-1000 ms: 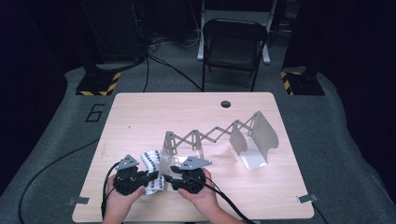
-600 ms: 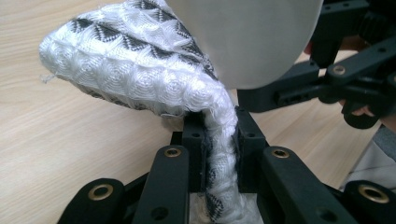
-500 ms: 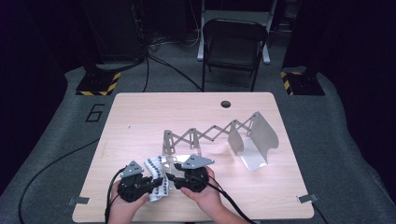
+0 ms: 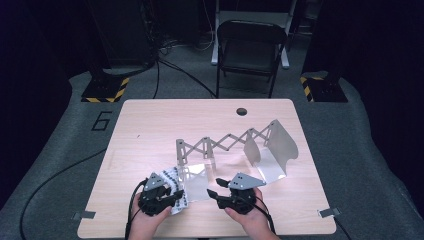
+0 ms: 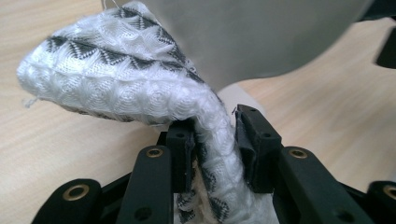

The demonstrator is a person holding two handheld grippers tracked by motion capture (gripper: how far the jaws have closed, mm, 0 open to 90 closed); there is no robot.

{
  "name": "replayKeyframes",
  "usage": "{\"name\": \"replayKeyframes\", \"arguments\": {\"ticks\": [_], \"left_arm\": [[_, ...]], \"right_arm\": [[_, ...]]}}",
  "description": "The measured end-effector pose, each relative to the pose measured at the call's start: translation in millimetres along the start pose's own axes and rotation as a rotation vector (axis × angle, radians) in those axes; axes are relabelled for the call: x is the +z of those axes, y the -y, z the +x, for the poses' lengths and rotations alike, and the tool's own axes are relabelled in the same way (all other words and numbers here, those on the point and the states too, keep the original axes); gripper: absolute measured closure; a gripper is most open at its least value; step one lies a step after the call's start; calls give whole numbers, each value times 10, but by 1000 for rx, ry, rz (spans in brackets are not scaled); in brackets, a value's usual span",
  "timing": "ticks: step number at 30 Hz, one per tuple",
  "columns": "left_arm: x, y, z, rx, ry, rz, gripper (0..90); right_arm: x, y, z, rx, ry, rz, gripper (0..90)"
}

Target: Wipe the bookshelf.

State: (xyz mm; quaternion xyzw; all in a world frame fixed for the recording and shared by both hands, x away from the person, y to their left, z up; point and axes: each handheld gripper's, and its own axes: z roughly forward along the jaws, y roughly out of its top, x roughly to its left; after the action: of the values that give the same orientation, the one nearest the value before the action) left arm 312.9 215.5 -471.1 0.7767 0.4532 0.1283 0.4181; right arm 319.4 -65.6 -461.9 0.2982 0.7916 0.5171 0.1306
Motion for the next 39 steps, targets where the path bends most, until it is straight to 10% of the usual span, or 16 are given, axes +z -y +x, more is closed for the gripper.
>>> {"name": "replayKeyframes", "arguments": {"ticks": [17, 31, 39], "left_arm": [[116, -71, -17, 22, -69, -42, 683], [113, -190, 365, -63, -160, -104, 750], [110, -203, 424, -77, -156, -121, 755]], "right_arm": [[-103, 65, -308, 66, 98, -19, 487], [-154, 101, -360, 75, 117, -23, 481], [-479, 113, -663, 88, 297, -43, 492]]}}
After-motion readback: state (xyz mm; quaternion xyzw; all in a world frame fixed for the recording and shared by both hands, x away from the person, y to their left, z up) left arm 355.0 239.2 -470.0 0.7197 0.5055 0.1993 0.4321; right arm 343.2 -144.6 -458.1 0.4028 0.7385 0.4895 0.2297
